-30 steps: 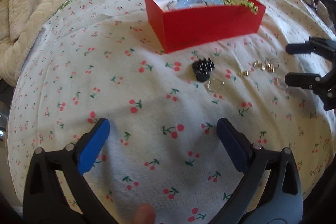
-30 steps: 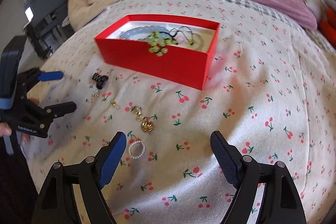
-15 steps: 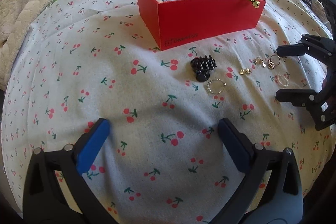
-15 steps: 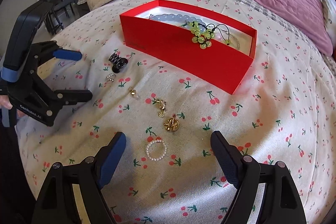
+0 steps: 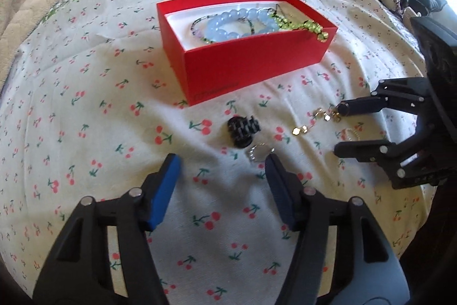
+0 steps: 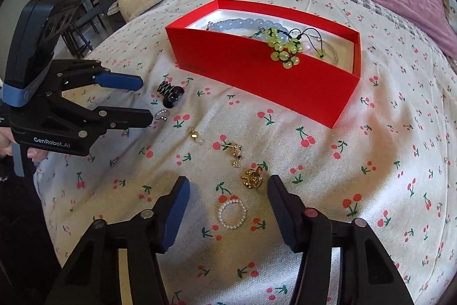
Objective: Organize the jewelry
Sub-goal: 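Withdraw both tools and move the left tool toward the black hair clip, then grasp the black hair clip with the left tool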
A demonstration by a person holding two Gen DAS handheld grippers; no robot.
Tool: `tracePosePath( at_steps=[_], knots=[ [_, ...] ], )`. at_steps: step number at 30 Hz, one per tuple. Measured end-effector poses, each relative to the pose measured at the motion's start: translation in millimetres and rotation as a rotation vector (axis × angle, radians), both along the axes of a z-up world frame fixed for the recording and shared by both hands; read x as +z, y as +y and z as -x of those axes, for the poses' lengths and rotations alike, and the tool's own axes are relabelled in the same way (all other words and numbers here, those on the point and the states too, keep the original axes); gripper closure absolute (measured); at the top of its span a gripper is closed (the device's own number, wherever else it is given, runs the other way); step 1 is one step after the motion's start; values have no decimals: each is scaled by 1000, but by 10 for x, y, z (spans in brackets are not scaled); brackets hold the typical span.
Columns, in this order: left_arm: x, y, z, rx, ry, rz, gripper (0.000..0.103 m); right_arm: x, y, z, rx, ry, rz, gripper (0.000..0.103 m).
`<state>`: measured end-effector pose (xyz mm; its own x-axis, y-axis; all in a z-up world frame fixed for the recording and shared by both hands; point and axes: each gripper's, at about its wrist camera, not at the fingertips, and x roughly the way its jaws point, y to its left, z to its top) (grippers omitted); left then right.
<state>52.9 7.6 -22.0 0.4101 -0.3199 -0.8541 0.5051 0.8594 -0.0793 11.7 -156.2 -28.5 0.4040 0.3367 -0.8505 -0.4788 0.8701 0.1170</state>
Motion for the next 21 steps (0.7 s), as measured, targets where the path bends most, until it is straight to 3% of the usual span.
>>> tracePosePath(
  at_steps=[4,12,18,21],
  knots=[
    [21,-62,8,-21,4,24,41,5,-49,-41,-23,15,-13,59],
    [-3,-166,-73,-11,20,28,54,16,-91,-59,-54,22,-8,73],
    [12,-182,-122,12,23,35,67,29,-127,-78,-75,27,-8,78],
    [-7,-209,-134,10,32,32,69,28,-123,-77,-83,26,-7,80]
  ],
)
